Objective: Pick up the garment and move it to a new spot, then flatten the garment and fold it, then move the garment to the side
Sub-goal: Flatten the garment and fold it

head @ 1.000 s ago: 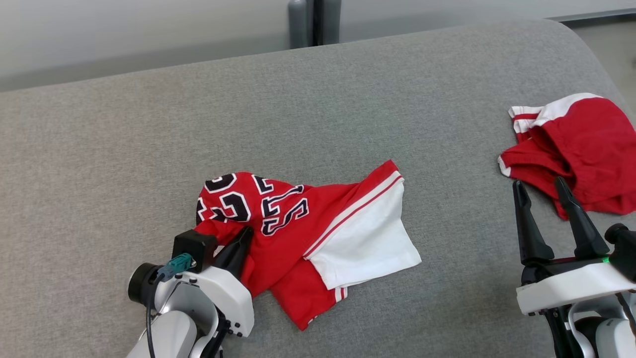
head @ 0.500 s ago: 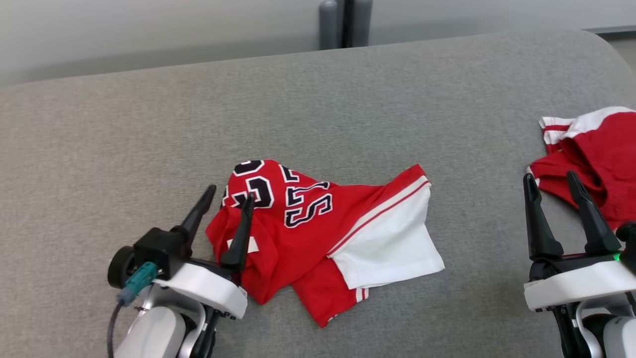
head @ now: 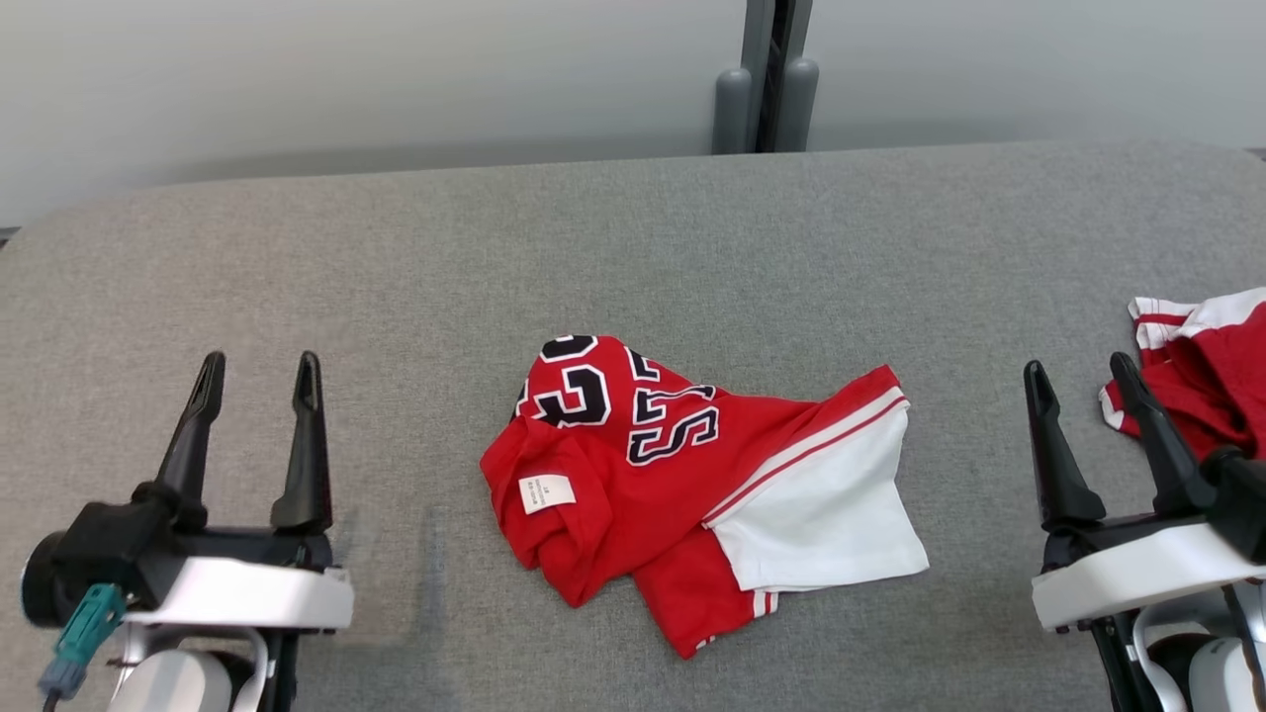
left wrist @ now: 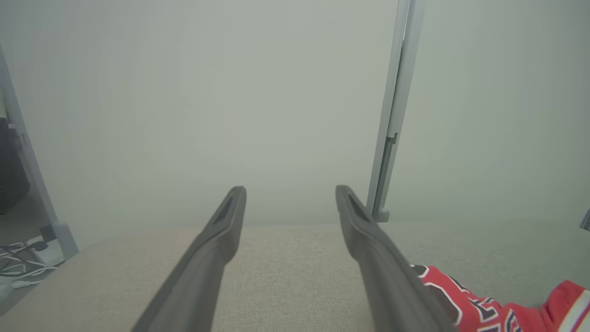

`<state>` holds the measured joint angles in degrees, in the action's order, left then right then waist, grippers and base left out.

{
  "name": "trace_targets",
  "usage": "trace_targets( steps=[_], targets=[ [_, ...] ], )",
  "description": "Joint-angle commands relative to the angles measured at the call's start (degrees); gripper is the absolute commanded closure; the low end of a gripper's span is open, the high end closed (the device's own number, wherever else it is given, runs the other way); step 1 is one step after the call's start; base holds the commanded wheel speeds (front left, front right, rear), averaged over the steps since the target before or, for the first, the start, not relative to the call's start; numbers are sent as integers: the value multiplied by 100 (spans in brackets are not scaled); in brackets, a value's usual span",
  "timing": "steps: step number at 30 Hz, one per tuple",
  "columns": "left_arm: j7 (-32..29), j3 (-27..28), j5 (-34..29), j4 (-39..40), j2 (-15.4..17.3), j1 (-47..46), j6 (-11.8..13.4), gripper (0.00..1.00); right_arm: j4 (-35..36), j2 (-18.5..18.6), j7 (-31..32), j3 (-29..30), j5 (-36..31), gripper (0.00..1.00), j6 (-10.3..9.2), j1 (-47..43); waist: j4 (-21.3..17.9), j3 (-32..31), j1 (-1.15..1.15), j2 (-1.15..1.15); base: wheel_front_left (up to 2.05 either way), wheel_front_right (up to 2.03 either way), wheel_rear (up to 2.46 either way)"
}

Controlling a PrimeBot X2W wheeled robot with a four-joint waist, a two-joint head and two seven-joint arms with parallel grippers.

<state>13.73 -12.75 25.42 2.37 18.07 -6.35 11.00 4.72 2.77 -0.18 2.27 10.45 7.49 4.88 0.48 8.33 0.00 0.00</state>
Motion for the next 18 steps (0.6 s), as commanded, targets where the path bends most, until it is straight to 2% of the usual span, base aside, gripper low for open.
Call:
trace_targets(
  steps=[1,6,18],
  targets=[
    [25,37,50,31,68,101,13,0,-13,31,5,7,-32,0,0,-83,25,-69,0,0,0,0,0],
    [-116,-42,69,89,218,381,-79,0,-57,31,71,40,-58,0,0,-228,29,-199,0,0,0,0,0],
    [-383,-193,59,184,292,556,-32,0,-25,30,109,136,23,0,0,-408,-5,-334,0,0,0,0,0]
  ],
)
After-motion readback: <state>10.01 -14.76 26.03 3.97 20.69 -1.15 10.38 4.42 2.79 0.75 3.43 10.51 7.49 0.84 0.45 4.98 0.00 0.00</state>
